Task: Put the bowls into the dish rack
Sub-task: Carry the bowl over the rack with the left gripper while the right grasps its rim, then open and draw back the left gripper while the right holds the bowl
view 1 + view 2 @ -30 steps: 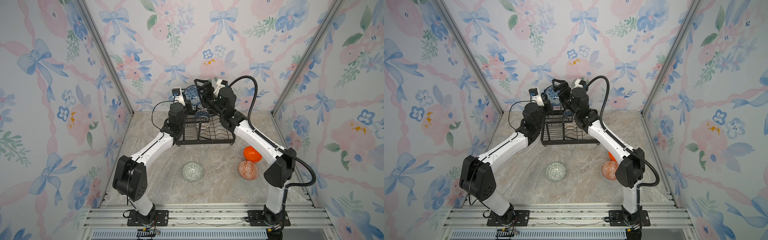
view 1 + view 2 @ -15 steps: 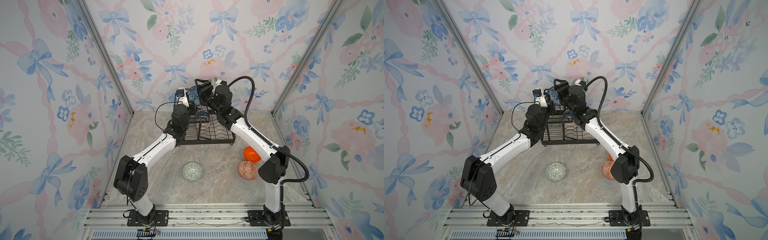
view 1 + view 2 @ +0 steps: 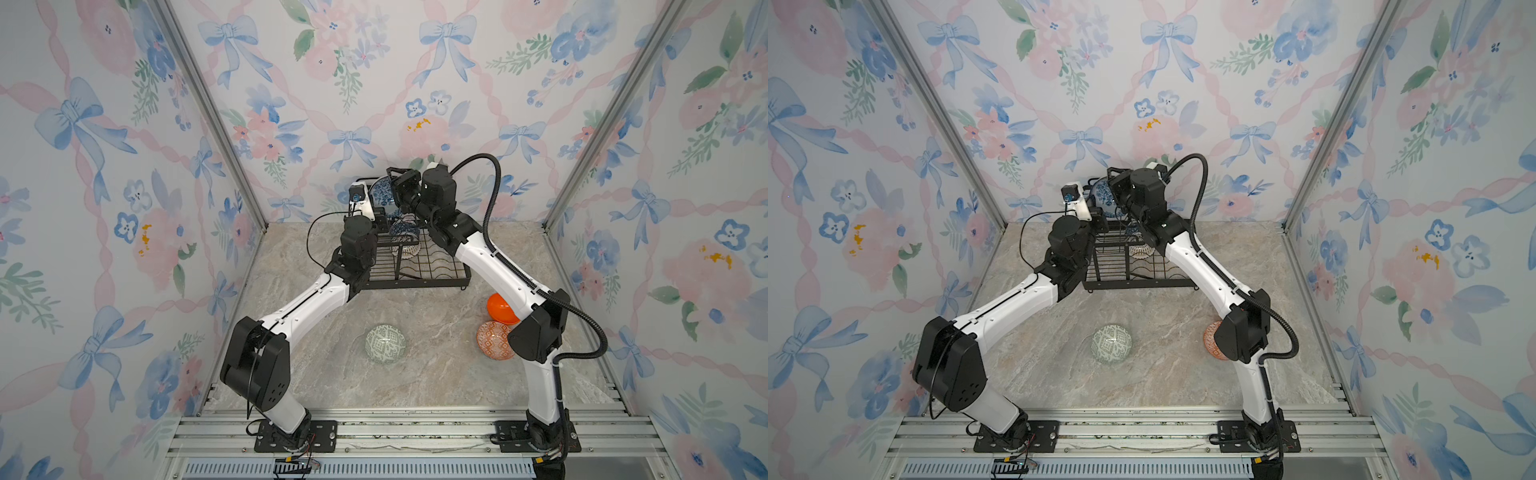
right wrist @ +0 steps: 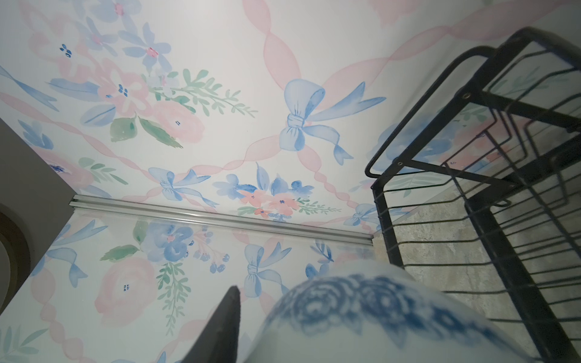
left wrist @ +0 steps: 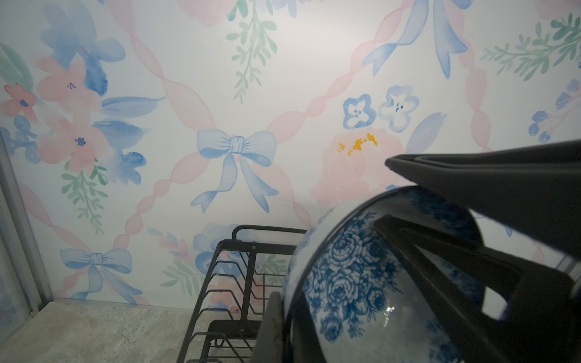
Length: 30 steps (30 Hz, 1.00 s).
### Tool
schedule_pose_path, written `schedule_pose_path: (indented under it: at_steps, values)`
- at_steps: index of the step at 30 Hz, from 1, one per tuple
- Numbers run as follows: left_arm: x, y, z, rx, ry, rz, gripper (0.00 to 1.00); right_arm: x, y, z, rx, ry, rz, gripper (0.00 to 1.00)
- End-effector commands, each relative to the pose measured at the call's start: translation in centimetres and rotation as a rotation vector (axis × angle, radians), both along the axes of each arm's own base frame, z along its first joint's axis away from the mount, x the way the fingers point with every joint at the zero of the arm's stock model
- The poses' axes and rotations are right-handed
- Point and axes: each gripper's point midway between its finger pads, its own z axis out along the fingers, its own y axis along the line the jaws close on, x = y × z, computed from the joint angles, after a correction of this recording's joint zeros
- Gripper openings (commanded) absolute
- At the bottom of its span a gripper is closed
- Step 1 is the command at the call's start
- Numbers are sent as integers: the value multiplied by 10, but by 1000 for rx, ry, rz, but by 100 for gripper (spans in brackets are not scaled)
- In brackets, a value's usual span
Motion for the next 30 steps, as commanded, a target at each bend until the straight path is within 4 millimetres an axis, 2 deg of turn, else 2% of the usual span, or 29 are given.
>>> schedule_pose_path:
  at_steps: [1, 9, 12, 18, 22, 30]
  values:
    - [-21, 7, 43, -59, -113, 6, 0, 1, -7, 16, 8, -34, -27, 33]
    - [-19, 10, 38, -60, -102, 27, 0, -6, -11, 25, -19, -65, -24, 17]
    - [-19, 10, 37, -60, -101, 26, 0, -7, -14, 22, -30, -64, -29, 10]
    - [-24, 4, 46, -71, -119, -12, 0, -11, -17, 21, -36, -73, -28, 1]
    - [-27, 3, 47, -73, -120, -13, 12, -12, -19, 16, -33, -65, -29, 0]
    - [-29, 5, 38, -59, -102, 0, 17, -12, -24, 20, -19, -77, -36, 0]
